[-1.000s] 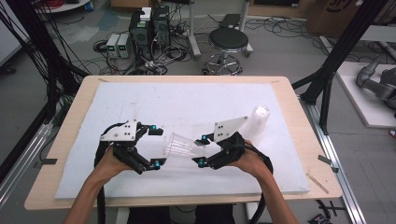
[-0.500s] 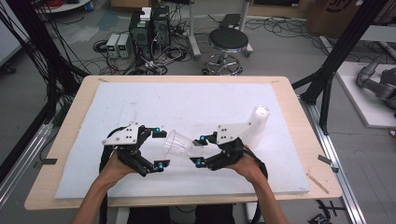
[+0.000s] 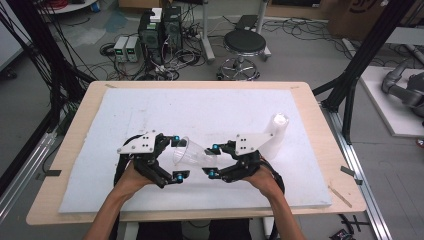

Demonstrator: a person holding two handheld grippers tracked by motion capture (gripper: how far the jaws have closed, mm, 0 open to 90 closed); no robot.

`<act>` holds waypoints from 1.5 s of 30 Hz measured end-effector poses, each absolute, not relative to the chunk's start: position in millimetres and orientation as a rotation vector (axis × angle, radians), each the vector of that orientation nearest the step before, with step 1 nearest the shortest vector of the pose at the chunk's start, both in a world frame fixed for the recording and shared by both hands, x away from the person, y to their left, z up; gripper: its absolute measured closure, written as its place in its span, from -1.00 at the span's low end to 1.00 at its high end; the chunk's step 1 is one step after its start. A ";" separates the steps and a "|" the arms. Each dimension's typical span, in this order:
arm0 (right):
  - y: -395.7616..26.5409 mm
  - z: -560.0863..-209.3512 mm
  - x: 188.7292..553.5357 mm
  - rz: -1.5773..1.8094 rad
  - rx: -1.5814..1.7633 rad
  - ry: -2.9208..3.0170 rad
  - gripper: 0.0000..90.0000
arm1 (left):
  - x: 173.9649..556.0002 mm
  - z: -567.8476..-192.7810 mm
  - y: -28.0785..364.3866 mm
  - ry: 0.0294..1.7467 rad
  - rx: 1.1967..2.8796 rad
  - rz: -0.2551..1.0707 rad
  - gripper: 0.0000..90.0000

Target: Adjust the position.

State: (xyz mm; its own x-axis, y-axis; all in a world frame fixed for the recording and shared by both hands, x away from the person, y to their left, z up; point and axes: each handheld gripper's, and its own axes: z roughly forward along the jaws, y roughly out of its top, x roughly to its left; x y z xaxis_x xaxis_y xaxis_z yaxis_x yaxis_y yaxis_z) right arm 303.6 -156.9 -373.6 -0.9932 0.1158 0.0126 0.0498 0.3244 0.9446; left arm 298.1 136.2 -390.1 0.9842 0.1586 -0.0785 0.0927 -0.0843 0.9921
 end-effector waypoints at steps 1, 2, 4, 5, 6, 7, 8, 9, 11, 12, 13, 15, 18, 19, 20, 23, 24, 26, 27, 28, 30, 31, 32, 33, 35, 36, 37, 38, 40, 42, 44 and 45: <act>-156.6 -373.9 303.3 1.794 0.157 2.515 -0.04 | 298.4 -390.1 135.4 0.190 1.654 0.054 -0.88; -156.3 -374.3 303.2 1.795 0.150 2.512 -0.04 | 298.6 -390.1 134.2 0.191 1.648 0.051 -0.88; -155.9 -375.1 302.8 1.798 0.138 2.507 -0.04 | 299.3 -389.6 132.3 0.186 1.641 0.046 -0.88; -156.0 -375.8 302.6 1.804 0.131 2.496 -0.04 | 299.3 -389.6 131.3 0.188 1.638 0.044 -0.88; -156.1 -376.2 302.8 1.809 0.125 2.485 -0.04 | 299.5 -389.3 130.6 0.186 1.639 0.046 -0.88; -156.4 -376.6 302.6 1.816 0.125 2.483 -0.04 | 299.5 -389.1 129.9 0.186 1.637 0.044 -0.88; -156.8 -377.1 302.9 1.832 0.123 2.474 -0.04 | 299.9 -388.9 129.5 0.181 1.635 0.040 -0.88; -157.2 -377.7 303.0 1.840 0.124 2.470 -0.04 | 300.2 -388.6 129.3 0.176 1.632 0.037 -0.85; -157.9 -378.8 303.4 1.852 0.125 2.462 -0.04 | 300.8 -387.2 128.7 0.171 1.627 0.029 -0.81; -157.9 -379.6 303.3 1.861 0.124 2.462 -0.04 | 301.1 -386.4 128.4 0.166 1.624 0.027 -0.80; -157.9 -380.1 303.5 1.862 0.126 2.458 -0.04 | 301.3 -385.3 127.9 0.164 1.617 0.026 -0.79; -157.5 -381.9 303.1 1.876 0.126 2.462 -0.04 | 301.5 -383.7 127.5 0.153 1.607 0.022 -0.73; -156.1 -384.1 303.2 1.885 0.115 2.457 -0.04 | 301.7 -382.2 126.5 0.141 1.606 0.013 -0.65; -155.8 -384.6 303.2 1.890 0.111 2.455 -0.04 | 301.8 -382.1 126.2 0.140 1.604 0.011 -0.63; -155.7 -384.7 302.8 1.891 0.113 2.459 -0.04 | 301.8 -382.1 126.4 0.141 1.605 0.010 -0.61; -155.3 -385.3 302.4 1.897 0.108 2.463 -0.04 | 301.9 -381.9 127.4 0.140 1.603 0.016 -0.48; -155.2 -385.6 302.7 1.896 0.101 2.460 -0.04 | 302.0 -381.8 127.6 0.137 1.604 0.019 -0.44; -155.0 -386.1 302.3 1.891 0.102 2.466 -0.04 | 301.8 -381.9 127.3 0.136 1.610 0.018 -0.43; -154.9 -386.2 302.5 1.890 0.101 2.468 -0.04 | 301.8 -382.0 127.2 0.137 1.611 0.021 -0.42; -154.8 -386.5 302.9 1.890 0.099 2.463 -0.04 | 301.8 -382.0 127.3 0.137 1.611 0.021 -0.41; -154.8 -386.7 303.0 1.892 0.098 2.464 -0.04 | 301.8 -382.0 127.1 0.136 1.608 0.021 -0.40; -154.7 -386.7 303.0 1.890 0.098 2.464 -0.04 | 301.8 -382.0 127.1 0.136 1.609 0.021 -0.40; -154.5 -386.7 302.9 1.888 0.097 2.464 -0.04 | 301.7 -382.0 127.0 0.136 1.610 0.022 -0.39; -154.5 -386.7 302.9 1.887 0.098 2.465 -0.04 | 301.8 -382.0 127.1 0.136 1.613 0.023 -0.39; -154.2 -386.7 302.6 1.873 0.098 2.474 -0.06 | 301.6 -382.1 126.9 0.134 1.620 0.020 -0.38; -154.0 -386.6 302.2 1.869 0.098 2.482 -0.10 | 301.4 -382.2 126.7 0.133 1.620 0.020 -0.38; -153.8 -386.7 302.2 1.866 0.089 2.482 -0.20 | 300.8 -382.2 126.7 0.126 1.622 0.026 -0.34; -152.4 -386.6 301.3 1.861 0.104 2.482 -0.38 | 300.5 -382.1 126.5 0.127 1.624 0.033 -0.31; -151.1 -386.0 300.0 1.848 0.126 2.491 -0.50 | 301.0 -382.4 127.0 0.132 1.623 0.029 -0.30; -150.5 -385.5 298.7 1.845 0.123 2.498 -0.51 | 301.1 -382.2 127.2 0.126 1.626 0.029 -0.30; -150.6 -385.0 298.3 1.845 0.126 2.494 -0.51 | 300.6 -382.0 127.4 0.125 1.630 0.030 -0.30; -150.8 -384.9 298.4 1.844 0.127 2.493 -0.51 | 300.6 -381.9 127.5 0.125 1.629 0.030 -0.30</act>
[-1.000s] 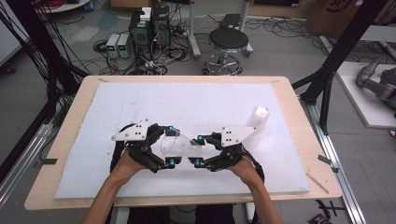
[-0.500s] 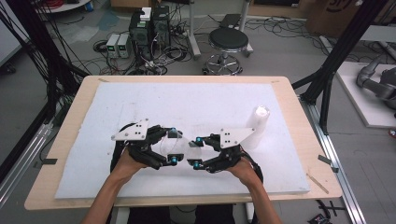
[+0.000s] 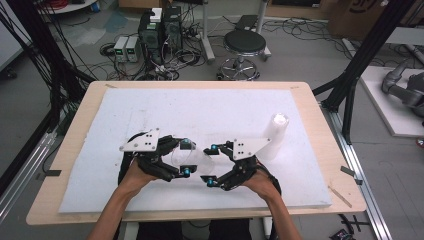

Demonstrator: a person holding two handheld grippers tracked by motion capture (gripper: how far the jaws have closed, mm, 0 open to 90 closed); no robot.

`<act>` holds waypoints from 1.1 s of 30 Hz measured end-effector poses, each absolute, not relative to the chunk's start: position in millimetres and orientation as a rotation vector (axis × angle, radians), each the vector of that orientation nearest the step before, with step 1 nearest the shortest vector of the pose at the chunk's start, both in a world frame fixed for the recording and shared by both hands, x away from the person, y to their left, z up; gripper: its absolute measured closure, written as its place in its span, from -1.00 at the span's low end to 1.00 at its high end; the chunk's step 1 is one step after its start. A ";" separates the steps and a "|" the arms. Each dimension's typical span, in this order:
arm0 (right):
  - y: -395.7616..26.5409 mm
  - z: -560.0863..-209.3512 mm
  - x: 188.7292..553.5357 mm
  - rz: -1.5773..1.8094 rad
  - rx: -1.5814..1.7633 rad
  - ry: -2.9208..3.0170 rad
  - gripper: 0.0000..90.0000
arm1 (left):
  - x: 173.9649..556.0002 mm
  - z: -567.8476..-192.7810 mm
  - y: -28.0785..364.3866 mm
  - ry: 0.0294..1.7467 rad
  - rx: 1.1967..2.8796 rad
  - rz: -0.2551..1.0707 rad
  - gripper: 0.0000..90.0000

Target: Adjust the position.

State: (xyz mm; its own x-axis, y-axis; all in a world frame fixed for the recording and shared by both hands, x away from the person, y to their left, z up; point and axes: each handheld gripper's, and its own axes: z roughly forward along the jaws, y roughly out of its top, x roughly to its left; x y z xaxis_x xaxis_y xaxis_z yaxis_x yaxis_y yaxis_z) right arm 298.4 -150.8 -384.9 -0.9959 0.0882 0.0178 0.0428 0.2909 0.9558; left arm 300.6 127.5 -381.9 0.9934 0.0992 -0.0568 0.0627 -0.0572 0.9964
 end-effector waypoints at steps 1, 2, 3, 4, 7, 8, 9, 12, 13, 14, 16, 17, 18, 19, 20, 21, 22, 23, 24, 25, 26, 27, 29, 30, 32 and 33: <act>-151.0 -384.7 298.6 1.843 0.130 2.490 -0.51 | 300.6 -381.9 127.7 0.124 1.628 0.031 -0.30; -151.1 -384.7 299.0 1.844 0.132 2.481 -0.50 | 300.6 -381.7 127.8 0.124 1.626 0.028 -0.30; -151.5 -384.4 298.7 1.845 0.135 2.487 -0.50 | 300.4 -381.6 128.1 0.126 1.627 0.031 -0.30; -151.9 -384.2 298.8 1.843 0.139 2.480 -0.50 | 300.4 -381.6 128.2 0.126 1.626 0.031 -0.30; -152.6 -384.3 299.0 1.839 0.143 2.484 -0.50 | 300.3 -381.3 128.8 0.123 1.629 0.031 -0.29; -152.8 -384.2 298.8 1.841 0.145 2.483 -0.50 | 300.4 -381.3 128.9 0.123 1.632 0.032 -0.29; -153.2 -384.0 298.6 1.841 0.148 2.482 -0.50 | 300.4 -381.2 129.1 0.123 1.634 0.034 -0.29; -154.0 -383.5 297.1 1.836 0.152 2.481 -0.52 | 300.7 -380.5 130.2 0.130 1.654 0.045 -0.29; -154.3 -383.5 296.5 1.835 0.156 2.478 -0.54 | 301.2 -379.9 130.9 0.131 1.665 0.049 -0.29; -154.9 -383.6 296.0 1.831 0.168 2.480 -0.55 | 301.9 -378.9 131.7 0.134 1.680 0.055 -0.29; -156.6 -384.7 295.4 1.804 0.193 2.476 -0.55 | 304.2 -375.7 132.7 0.151 1.731 0.076 -0.29; -157.7 -385.8 295.0 1.794 0.209 2.476 -0.56 | 306.1 -373.2 133.6 0.158 1.770 0.088 -0.29; -159.6 -387.6 294.8 1.779 0.243 2.470 -0.57 | 307.4 -371.7 134.1 0.159 1.793 0.094 -0.29; -160.8 -388.8 294.6 1.772 0.259 2.470 -0.58 | 308.9 -369.6 134.6 0.161 1.822 0.100 -0.29; -162.8 -390.3 294.6 1.765 0.284 2.459 -0.58 | 310.4 -367.7 134.8 0.163 1.850 0.111 -0.29; -165.0 -391.8 294.1 1.748 0.314 2.452 -0.58 | 311.9 -365.8 134.9 0.164 1.877 0.117 -0.29; -166.9 -393.3 293.6 1.734 0.341 2.449 -0.58 | 313.6 -364.3 134.9 0.164 1.900 0.122 -0.29; -169.3 -394.8 293.4 1.719 0.361 2.447 -0.58 | 315.0 -362.9 134.4 0.171 1.922 0.125 -0.29; -171.6 -396.2 293.1 1.705 0.382 2.440 -0.58 | 316.9 -361.2 134.2 0.168 1.955 0.134 -0.29; -173.9 -397.7 292.2 1.705 0.403 2.439 -0.58 | 318.6 -360.0 133.7 0.166 1.981 0.141 -0.29; -176.8 -399.2 292.4 1.695 0.422 2.423 -0.58 | 320.7 -358.8 133.1 0.162 2.009 0.147 -0.29; -179.5 -400.5 292.0 1.680 0.449 2.418 -0.58 | 322.7 -357.6 132.2 0.163 2.038 0.150 -0.29; -185.1 -403.0 292.0 1.651 0.497 2.393 -0.58 | 326.1 -356.0 131.1 0.165 2.088 0.149 -0.29; -188.6 -404.8 291.6 1.637 0.531 2.381 -0.58 | 327.9 -355.2 131.1 0.164 2.112 0.150 -0.29; -193.7 -407.7 291.8 1.613 0.576 2.363 -0.58 | 332.1 -353.8 131.0 0.171 2.154 0.147 -0.29; -196.1 -409.7 290.9 1.599 0.601 2.372 -0.58 | 334.3 -353.1 131.1 0.179 2.169 0.148 -0.29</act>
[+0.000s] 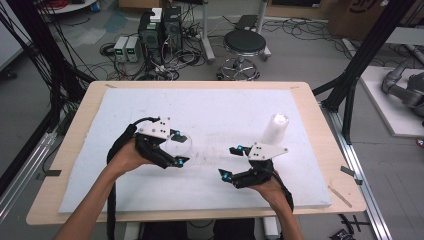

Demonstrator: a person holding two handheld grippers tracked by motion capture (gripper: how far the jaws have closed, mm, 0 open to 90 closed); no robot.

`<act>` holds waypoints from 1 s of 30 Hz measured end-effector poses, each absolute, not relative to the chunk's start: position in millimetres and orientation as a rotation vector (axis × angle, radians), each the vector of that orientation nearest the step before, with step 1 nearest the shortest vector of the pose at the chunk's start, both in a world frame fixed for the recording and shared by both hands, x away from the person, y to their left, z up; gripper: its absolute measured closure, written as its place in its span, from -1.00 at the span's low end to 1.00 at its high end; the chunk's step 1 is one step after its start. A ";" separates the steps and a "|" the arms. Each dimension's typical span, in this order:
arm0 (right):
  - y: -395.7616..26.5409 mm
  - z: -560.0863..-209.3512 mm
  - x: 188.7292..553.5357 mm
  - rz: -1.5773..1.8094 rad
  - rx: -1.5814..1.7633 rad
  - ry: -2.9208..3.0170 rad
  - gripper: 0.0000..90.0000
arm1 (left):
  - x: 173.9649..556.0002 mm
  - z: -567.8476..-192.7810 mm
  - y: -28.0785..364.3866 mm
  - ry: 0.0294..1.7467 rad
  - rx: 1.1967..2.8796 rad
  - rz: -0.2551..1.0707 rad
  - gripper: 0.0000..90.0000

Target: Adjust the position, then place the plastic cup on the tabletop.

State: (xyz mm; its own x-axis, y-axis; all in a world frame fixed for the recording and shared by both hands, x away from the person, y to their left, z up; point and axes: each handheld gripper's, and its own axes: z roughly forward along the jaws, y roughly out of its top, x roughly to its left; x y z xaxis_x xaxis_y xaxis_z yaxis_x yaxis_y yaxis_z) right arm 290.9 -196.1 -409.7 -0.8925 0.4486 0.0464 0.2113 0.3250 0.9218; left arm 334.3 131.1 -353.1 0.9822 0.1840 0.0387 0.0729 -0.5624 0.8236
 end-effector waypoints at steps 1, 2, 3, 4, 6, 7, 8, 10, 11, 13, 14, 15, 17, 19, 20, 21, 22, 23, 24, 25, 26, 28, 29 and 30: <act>-198.9 -411.9 290.9 1.587 0.618 2.364 -0.58 | 337.0 -352.2 131.4 0.182 2.188 0.154 -0.29; -201.8 -414.9 289.9 1.579 0.650 2.357 -0.58 | 338.6 -351.8 131.3 0.185 2.197 0.156 -0.29; -203.4 -416.7 289.9 1.567 0.662 2.348 -0.58 | 340.7 -351.3 131.1 0.180 2.213 0.157 -0.29; -205.3 -418.8 289.9 1.547 0.678 2.340 -0.58 | 342.4 -350.8 130.4 0.181 2.229 0.157 -0.29; -208.5 -423.3 288.8 1.514 0.722 2.313 -0.58 | 346.4 -350.2 128.9 0.174 2.265 0.158 -0.29; -209.7 -424.6 288.6 1.508 0.728 2.306 -0.58 | 348.9 -350.0 127.9 0.169 2.287 0.159 -0.29; -211.2 -426.6 288.0 1.492 0.745 2.301 -0.58 | 350.2 -350.3 127.0 0.172 2.294 0.155 -0.29; -213.2 -429.0 287.6 1.475 0.766 2.289 -0.58 | 354.1 -351.4 124.7 0.179 2.312 0.142 -0.29; -214.4 -430.8 287.1 1.469 0.782 2.281 -0.58 | 356.0 -351.1 124.2 0.171 2.330 0.143 -0.29; -216.4 -433.0 287.5 1.455 0.794 2.275 -0.58 | 359.9 -352.0 121.7 0.172 2.357 0.135 -0.29; -217.1 -434.0 287.6 1.449 0.797 2.267 -0.58 | 361.2 -352.3 121.0 0.174 2.361 0.134 -0.29; -217.7 -434.6 287.7 1.448 0.802 2.260 -0.58 | 363.0 -352.8 120.2 0.174 2.363 0.127 -0.29; -219.0 -436.3 287.9 1.444 0.809 2.254 -0.58 | 367.0 -353.4 118.7 0.172 2.370 0.118 -0.29; -220.3 -439.1 288.6 1.442 0.821 2.252 -0.58 | 370.9 -353.6 117.4 0.176 2.382 0.125 -0.29; -220.8 -440.5 288.8 1.439 0.825 2.251 -0.58 | 371.9 -353.9 117.2 0.180 2.377 0.123 -0.29; -221.0 -441.9 289.2 1.438 0.823 2.247 -0.58 | 373.0 -354.3 117.3 0.185 2.374 0.115 -0.29; -221.2 -443.1 289.2 1.437 0.836 2.253 -0.58 | 373.2 -354.5 117.3 0.186 2.384 0.118 -0.29; -221.4 -444.4 289.9 1.434 0.835 2.255 -0.58 | 373.0 -355.0 117.0 0.190 2.388 0.123 -0.29; -221.4 -445.3 289.9 1.430 0.840 2.255 -0.58 | 372.7 -355.5 116.7 0.189 2.392 0.121 -0.29; -221.6 -446.0 290.5 1.430 0.835 2.253 -0.58 | 372.3 -355.4 116.5 0.185 2.392 0.123 -0.29; -221.7 -446.3 290.8 1.437 0.836 2.252 -0.58 | 372.0 -355.1 116.2 0.184 2.388 0.125 -0.29; -221.4 -446.4 291.0 1.434 0.834 2.250 -0.58 | 371.9 -354.5 115.6 0.181 2.381 0.125 -0.29; -221.3 -446.3 290.8 1.432 0.833 2.250 -0.58 | 371.9 -354.6 115.4 0.181 2.381 0.127 -0.29; -221.2 -446.2 290.6 1.435 0.833 2.250 -0.58 | 372.0 -354.9 115.1 0.183 2.382 0.130 -0.29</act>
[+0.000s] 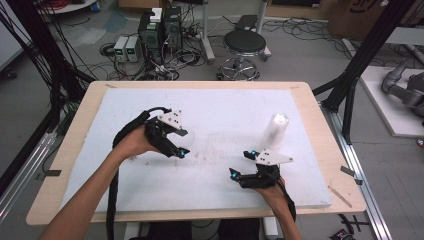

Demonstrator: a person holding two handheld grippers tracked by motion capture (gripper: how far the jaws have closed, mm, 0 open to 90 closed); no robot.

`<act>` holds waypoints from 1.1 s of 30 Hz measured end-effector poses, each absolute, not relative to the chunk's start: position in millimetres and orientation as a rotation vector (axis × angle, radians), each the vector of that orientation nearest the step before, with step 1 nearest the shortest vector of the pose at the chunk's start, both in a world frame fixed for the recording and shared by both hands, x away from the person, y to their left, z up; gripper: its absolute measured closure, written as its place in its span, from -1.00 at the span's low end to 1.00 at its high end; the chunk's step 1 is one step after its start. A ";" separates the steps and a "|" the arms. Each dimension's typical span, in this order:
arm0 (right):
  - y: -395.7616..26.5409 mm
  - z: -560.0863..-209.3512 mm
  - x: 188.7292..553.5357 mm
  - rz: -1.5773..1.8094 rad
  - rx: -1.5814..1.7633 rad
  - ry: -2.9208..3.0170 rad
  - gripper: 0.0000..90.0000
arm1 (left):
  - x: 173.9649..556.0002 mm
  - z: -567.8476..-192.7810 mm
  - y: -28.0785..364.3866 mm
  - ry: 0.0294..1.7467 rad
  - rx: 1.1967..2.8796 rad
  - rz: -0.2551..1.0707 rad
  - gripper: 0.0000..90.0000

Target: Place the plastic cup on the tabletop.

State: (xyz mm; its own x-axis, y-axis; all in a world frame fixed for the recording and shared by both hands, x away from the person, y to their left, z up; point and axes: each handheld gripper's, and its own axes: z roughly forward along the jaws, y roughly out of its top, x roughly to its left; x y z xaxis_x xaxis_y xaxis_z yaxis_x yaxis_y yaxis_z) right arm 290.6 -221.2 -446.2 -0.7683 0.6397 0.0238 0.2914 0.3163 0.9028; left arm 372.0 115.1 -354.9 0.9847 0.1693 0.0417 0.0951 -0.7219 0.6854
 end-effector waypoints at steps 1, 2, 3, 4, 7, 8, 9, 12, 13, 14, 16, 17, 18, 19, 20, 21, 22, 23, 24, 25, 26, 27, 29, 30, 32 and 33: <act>-221.2 -446.1 290.2 1.433 0.834 2.248 -0.58 | 372.1 -355.1 114.8 0.185 2.382 0.131 -0.29; -221.5 -446.0 290.2 1.431 0.834 2.247 -0.58 | 372.1 -355.6 114.5 0.187 2.377 0.133 -0.29; -221.7 -446.1 290.4 1.435 0.836 2.248 -0.58 | 372.3 -355.7 114.3 0.187 2.377 0.137 -0.29; -222.1 -446.4 290.5 1.434 0.841 2.247 -0.58 | 372.5 -355.8 114.2 0.184 2.374 0.138 -0.29; -222.4 -448.1 290.6 1.430 0.849 2.250 -0.58 | 374.5 -357.3 113.6 0.179 2.378 0.136 -0.29; -222.3 -448.5 290.4 1.429 0.856 2.251 -0.58 | 376.1 -358.9 113.0 0.189 2.375 0.137 -0.29; -222.4 -449.2 290.9 1.426 0.848 2.252 -0.58 | 377.8 -360.0 111.9 0.198 2.383 0.141 -0.29; -222.7 -450.2 291.1 1.421 0.847 2.254 -0.58 | 379.7 -362.7 106.7 0.207 2.376 0.129 -0.29; -222.8 -450.5 291.0 1.423 0.852 2.255 -0.58 | 379.8 -363.7 104.2 0.203 2.383 0.135 -0.29; -223.2 -450.9 291.5 1.421 0.851 2.256 -0.58 | 380.2 -365.0 101.7 0.206 2.383 0.135 -0.29; -224.2 -452.1 292.3 1.421 0.857 2.256 -0.58 | 381.7 -367.7 96.9 0.226 2.381 0.131 -0.29; -224.3 -452.4 292.0 1.421 0.867 2.259 -0.58 | 382.8 -368.9 94.8 0.227 2.384 0.133 -0.29; -224.7 -452.8 292.2 1.422 0.863 2.259 -0.58 | 383.3 -370.7 92.7 0.234 2.382 0.134 -0.29; -225.0 -453.1 292.2 1.422 0.861 2.260 -0.58 | 383.1 -374.0 91.1 0.246 2.359 0.144 -0.29; -225.5 -453.2 292.1 1.424 0.865 2.261 -0.58 | 383.2 -376.2 90.8 0.253 2.347 0.137 -0.28; -225.8 -453.3 292.2 1.427 0.862 2.260 -0.58 | 383.4 -380.9 90.4 0.268 2.337 0.130 -0.28; -226.1 -453.4 292.3 1.431 0.863 2.256 -0.58 | 383.6 -384.4 89.8 0.277 2.345 0.128 -0.28; -226.3 -453.5 292.5 1.434 0.862 2.259 -0.58 | 383.5 -387.6 89.7 0.281 2.349 0.135 -0.28; -226.4 -453.7 292.9 1.434 0.856 2.258 -0.58 | 383.4 -390.6 89.8 0.290 2.342 0.129 -0.28; -226.5 -454.1 293.4 1.432 0.852 2.257 -0.58 | 383.4 -393.5 90.0 0.295 2.337 0.129 -0.28; -226.3 -454.3 292.9 1.433 0.861 2.264 -0.58 | 383.3 -396.3 89.9 0.301 2.340 0.131 -0.28; -226.3 -454.2 293.1 1.432 0.864 2.262 -0.58 | 383.4 -399.4 89.8 0.304 2.340 0.132 -0.28; -226.4 -454.3 293.2 1.433 0.866 2.265 -0.58 | 383.6 -404.4 89.4 0.316 2.344 0.133 -0.28; -226.4 -454.4 293.5 1.434 0.865 2.265 -0.58 | 383.3 -407.0 89.0 0.318 2.349 0.149 -0.28; -226.3 -454.5 294.0 1.432 0.867 2.267 -0.58 | 382.7 -409.6 88.7 0.322 2.348 0.158 -0.28; -226.4 -454.5 294.1 1.431 0.866 2.265 -0.58 | 382.6 -411.5 88.2 0.317 2.354 0.155 -0.28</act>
State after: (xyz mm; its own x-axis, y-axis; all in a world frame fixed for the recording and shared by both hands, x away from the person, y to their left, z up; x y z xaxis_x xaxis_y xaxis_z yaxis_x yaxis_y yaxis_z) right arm 294.1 -226.4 -454.5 -0.7633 0.6443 0.0473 0.3194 0.3128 0.8945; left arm 382.6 88.2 -411.5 0.9621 0.2719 0.0192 0.1821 -0.6935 0.6971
